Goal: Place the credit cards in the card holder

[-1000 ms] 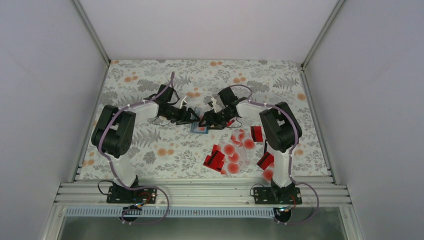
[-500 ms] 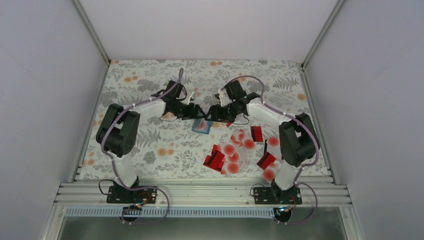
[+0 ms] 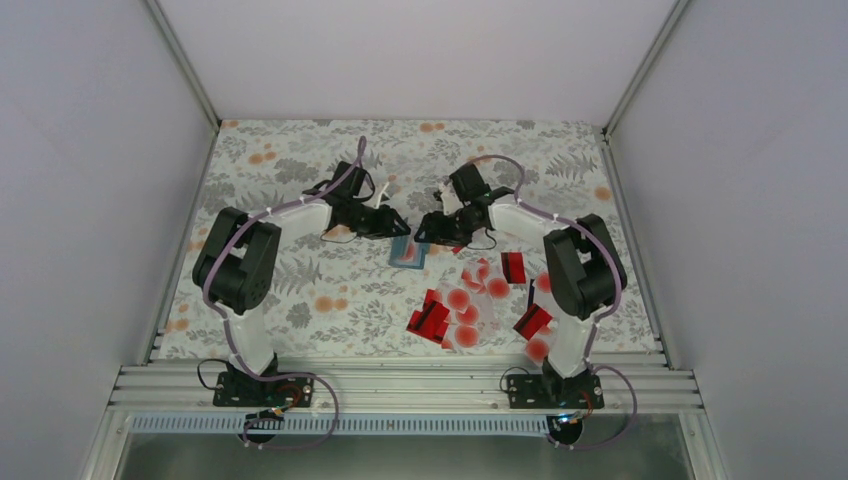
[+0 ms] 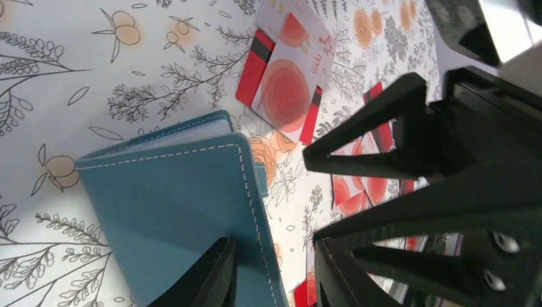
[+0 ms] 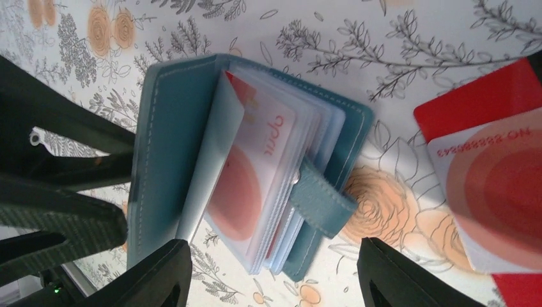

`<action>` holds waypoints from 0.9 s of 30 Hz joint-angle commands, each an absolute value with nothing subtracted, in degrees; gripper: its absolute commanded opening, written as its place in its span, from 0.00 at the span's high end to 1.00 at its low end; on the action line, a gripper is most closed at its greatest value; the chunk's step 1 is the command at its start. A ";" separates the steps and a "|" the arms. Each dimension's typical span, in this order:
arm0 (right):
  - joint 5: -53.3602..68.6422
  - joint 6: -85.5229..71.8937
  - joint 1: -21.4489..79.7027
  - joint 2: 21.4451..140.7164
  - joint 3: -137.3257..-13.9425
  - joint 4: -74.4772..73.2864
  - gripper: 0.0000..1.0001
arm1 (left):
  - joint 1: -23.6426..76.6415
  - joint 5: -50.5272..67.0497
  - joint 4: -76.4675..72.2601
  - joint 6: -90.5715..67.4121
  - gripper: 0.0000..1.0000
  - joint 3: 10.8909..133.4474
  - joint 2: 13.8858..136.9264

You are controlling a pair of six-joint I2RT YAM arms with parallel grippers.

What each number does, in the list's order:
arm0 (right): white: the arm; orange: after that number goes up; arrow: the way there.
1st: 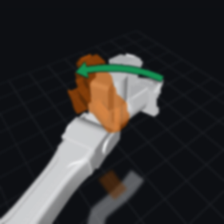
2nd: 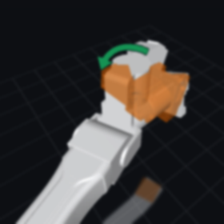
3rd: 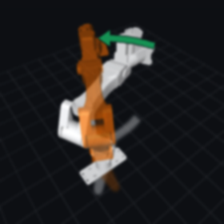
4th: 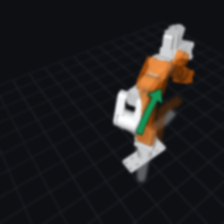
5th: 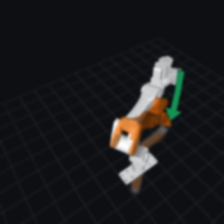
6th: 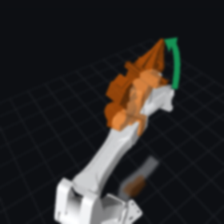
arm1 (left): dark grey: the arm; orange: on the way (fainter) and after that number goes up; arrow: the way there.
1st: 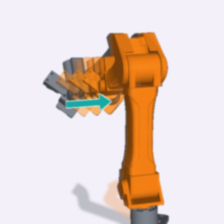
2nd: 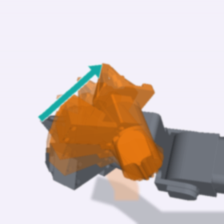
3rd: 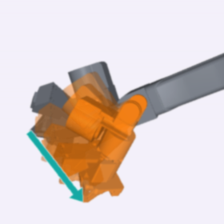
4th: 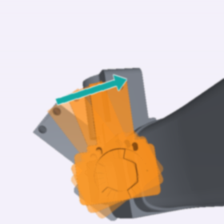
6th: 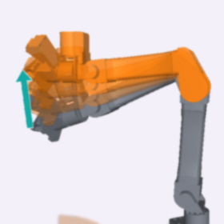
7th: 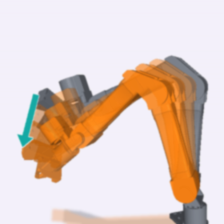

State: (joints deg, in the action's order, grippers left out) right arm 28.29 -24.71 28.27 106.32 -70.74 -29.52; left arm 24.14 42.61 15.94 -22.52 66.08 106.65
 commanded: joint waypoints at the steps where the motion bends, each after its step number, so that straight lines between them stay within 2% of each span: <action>1: 34.22 -20.63 25.60 107.98 -71.06 -24.42 0.34 | 24.26 44.99 14.08 -22.56 0.69 67.04 108.83; 10: 44.18 -16.86 23.17 111.69 -71.59 -20.83 0.33 | 24.35 45.09 16.03 -21.79 0.78 69.16 114.69; 27: 55.59 -11.86 22.68 119.00 -73.51 -21.07 0.32 | 24.46 41.17 23.46 -17.02 0.83 73.30 120.68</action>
